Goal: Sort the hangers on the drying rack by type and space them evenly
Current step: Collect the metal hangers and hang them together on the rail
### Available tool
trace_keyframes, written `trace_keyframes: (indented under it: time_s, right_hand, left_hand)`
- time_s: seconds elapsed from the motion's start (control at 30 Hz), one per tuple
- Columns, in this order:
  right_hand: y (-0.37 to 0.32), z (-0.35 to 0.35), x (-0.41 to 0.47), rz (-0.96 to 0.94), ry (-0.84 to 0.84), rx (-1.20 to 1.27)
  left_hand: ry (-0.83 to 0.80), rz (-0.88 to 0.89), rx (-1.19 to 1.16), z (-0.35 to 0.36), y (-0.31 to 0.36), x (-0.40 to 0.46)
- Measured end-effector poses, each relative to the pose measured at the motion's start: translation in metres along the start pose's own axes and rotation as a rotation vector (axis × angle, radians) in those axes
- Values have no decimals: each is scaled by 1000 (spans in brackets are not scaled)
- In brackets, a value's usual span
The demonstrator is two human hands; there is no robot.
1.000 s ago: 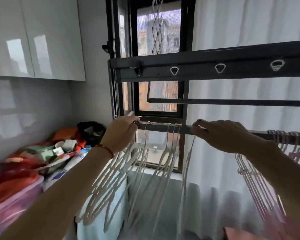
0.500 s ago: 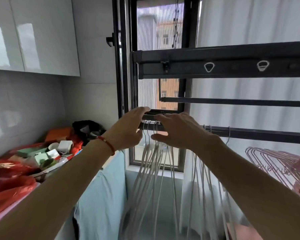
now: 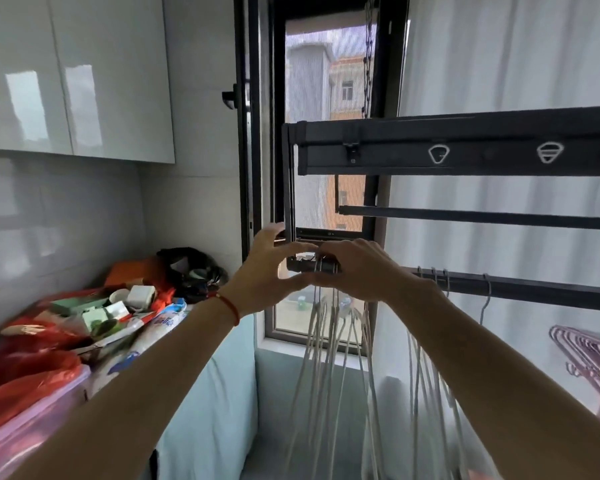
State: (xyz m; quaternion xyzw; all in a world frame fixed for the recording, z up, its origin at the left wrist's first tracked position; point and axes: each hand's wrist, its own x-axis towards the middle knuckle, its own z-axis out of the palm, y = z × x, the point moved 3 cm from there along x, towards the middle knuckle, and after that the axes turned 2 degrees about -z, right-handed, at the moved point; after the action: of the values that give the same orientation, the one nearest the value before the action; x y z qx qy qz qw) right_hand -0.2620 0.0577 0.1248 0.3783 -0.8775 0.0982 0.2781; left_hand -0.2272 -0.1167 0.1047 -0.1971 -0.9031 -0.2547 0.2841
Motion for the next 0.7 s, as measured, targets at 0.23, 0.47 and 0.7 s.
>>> trace_keyframes:
  time_s: [0.23,0.47,0.7]
  right_hand:
    - [14,-7,-9,52,-27,109]
    - [17,-1,-10,36,79,104]
    - [14,4,-7,56,79,61]
  left_hand:
    - [-79,10,-187,25,0,7]
    - [-64,26,-127,28,4,16]
    - [-90,-17,-257,24,-1,19]
